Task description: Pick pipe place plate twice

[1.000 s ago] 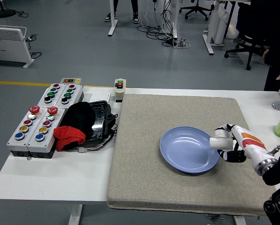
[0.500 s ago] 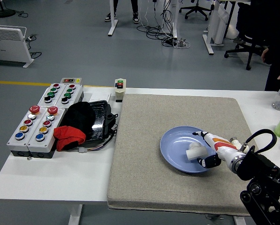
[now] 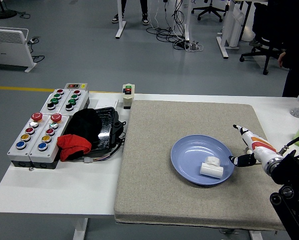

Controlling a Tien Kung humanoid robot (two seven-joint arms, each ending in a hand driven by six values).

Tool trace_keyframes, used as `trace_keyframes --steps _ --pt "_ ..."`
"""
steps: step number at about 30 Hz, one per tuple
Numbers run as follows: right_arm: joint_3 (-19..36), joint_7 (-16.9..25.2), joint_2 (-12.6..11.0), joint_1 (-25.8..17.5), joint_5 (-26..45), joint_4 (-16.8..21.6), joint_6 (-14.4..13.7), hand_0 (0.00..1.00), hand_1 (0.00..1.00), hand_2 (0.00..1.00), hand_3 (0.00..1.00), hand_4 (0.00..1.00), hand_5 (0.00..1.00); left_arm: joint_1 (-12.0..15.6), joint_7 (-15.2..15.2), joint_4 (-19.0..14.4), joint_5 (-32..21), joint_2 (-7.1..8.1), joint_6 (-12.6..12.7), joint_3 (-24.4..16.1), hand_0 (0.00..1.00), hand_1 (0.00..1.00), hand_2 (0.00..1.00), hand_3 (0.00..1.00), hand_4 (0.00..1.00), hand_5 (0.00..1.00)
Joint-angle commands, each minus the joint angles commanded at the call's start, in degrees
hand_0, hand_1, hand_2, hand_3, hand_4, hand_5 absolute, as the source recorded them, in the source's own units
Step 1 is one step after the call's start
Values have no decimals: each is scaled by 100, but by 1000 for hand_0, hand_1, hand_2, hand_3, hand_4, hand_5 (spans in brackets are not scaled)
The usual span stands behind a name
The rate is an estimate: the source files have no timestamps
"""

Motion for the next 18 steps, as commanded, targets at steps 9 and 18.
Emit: trace_keyframes --steps 9,18 --pt "466 159 35 128 196 -666 -34 998 946 998 942 754 295 -24 -1 -1 7 -3 -5 -22 697 685 714 662 346 998" --pt "-13 253 59 338 8 -1244 -361 921 887 967 897 742 291 -28 3 1 -13 -16 -4 -7 697 687 714 662 345 998"
